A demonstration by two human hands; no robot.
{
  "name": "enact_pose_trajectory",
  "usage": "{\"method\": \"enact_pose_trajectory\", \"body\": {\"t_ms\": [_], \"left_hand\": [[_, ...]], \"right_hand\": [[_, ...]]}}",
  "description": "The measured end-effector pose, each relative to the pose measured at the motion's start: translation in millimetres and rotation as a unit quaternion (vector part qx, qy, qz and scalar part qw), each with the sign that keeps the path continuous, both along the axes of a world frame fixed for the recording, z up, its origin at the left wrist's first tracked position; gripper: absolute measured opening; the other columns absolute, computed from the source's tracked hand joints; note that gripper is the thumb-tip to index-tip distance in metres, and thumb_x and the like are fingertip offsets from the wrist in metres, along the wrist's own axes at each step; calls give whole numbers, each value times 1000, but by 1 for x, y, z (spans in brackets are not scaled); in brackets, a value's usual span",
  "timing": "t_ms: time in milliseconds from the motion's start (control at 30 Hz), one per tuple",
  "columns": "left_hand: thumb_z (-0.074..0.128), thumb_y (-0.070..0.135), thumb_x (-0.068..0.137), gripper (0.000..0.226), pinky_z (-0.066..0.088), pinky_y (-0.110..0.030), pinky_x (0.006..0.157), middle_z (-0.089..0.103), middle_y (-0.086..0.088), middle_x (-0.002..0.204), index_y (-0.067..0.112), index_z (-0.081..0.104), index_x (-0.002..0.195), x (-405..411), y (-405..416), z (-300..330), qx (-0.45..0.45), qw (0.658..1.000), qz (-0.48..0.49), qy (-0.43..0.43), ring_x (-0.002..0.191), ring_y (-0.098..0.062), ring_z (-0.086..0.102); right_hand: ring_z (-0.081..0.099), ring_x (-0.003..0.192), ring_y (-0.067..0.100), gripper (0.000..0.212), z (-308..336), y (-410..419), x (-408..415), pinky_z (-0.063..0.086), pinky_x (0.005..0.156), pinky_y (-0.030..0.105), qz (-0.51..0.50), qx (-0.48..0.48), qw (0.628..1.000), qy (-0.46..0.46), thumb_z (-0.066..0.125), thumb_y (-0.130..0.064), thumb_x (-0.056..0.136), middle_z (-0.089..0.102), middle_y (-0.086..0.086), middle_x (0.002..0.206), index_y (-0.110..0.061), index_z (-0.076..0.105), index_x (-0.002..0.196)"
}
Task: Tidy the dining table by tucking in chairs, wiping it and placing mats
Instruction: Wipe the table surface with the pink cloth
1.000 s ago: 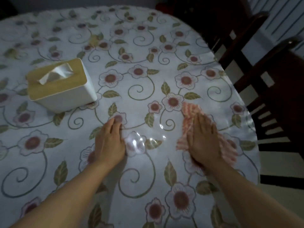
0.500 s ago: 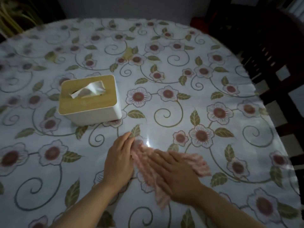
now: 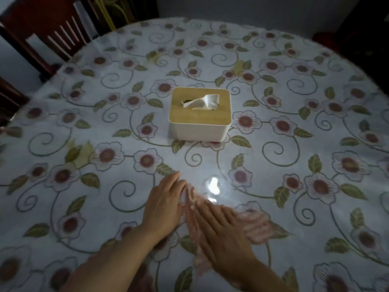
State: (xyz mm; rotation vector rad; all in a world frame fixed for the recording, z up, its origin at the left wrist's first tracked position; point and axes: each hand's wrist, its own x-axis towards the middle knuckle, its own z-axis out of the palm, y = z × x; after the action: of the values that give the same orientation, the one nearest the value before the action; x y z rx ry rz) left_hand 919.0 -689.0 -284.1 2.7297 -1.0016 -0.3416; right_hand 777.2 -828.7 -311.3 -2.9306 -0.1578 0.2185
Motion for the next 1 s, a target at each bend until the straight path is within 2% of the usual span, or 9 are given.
{"method": "enact_pose_trajectory", "body": {"t_ms": [100,200,300,400,467,533,633,800,1000], "left_hand": [[83,25,59,59,55,-39,83,59,-9,128,14,61,113,12,38,0,5,1000,-29,-4,113,-27,59],[87,28,50,61,55,-33,78,64,-7,119,15,64,105,25,76,1,-7,999,-50,-17,102,-23,63],[82,29,51,59,54,-30,77,65,-6,119,16,62,105,39,120,-2,-29,996,-78,-29,100,-22,62],[75,30,56,57,55,-32,77,64,-6,121,16,60,110,56,165,-7,-34,994,-95,-29,105,-21,55],[72,24,60,46,56,-31,74,64,-5,117,15,65,105,70,191,-7,-40,995,-92,-17,99,-23,61],[71,21,63,37,55,-30,67,61,-2,110,16,64,100,85,215,-4,-37,996,-76,-1,92,-23,61],[77,34,66,42,51,-29,66,53,1,107,18,59,100,106,243,-1,-17,1000,-19,9,88,-19,58],[81,43,61,58,50,-35,73,52,-5,107,15,54,105,138,273,-1,-21,997,66,-12,95,-25,56],[61,56,67,73,43,-42,96,48,-9,130,10,49,123,167,298,-8,-44,984,170,-5,118,-28,44]], "right_hand": [[14,147,20,59,-4,-19,11,13,113,42,-13,-39,999,-6,26,-40,97,16,1,159,-19,18,151],[-6,147,27,68,-4,-6,50,0,116,47,-176,-64,982,7,5,-43,95,-3,14,159,-5,0,151],[-14,145,33,77,-8,49,106,1,118,52,-250,-48,967,23,-2,-48,88,-19,16,155,1,-11,147],[-10,146,24,70,-7,128,151,4,119,46,-244,-2,970,4,6,-42,91,-12,10,158,-6,-5,150],[2,147,23,64,-6,177,157,4,117,40,-186,-5,982,-11,20,-37,95,1,7,159,-7,9,151],[13,146,23,61,-4,202,151,9,114,39,-142,-1,990,-19,21,-41,98,11,5,157,-9,20,150],[9,147,18,62,-6,195,146,10,115,39,-142,1,990,-7,11,-46,98,10,0,158,-15,14,151],[-3,147,22,66,-8,193,182,3,119,40,-231,-24,973,-9,6,-46,96,-6,7,158,-9,-3,150],[0,148,18,66,-10,180,274,1,120,38,-281,20,959,-19,8,-45,94,2,4,160,-14,3,152]]}}
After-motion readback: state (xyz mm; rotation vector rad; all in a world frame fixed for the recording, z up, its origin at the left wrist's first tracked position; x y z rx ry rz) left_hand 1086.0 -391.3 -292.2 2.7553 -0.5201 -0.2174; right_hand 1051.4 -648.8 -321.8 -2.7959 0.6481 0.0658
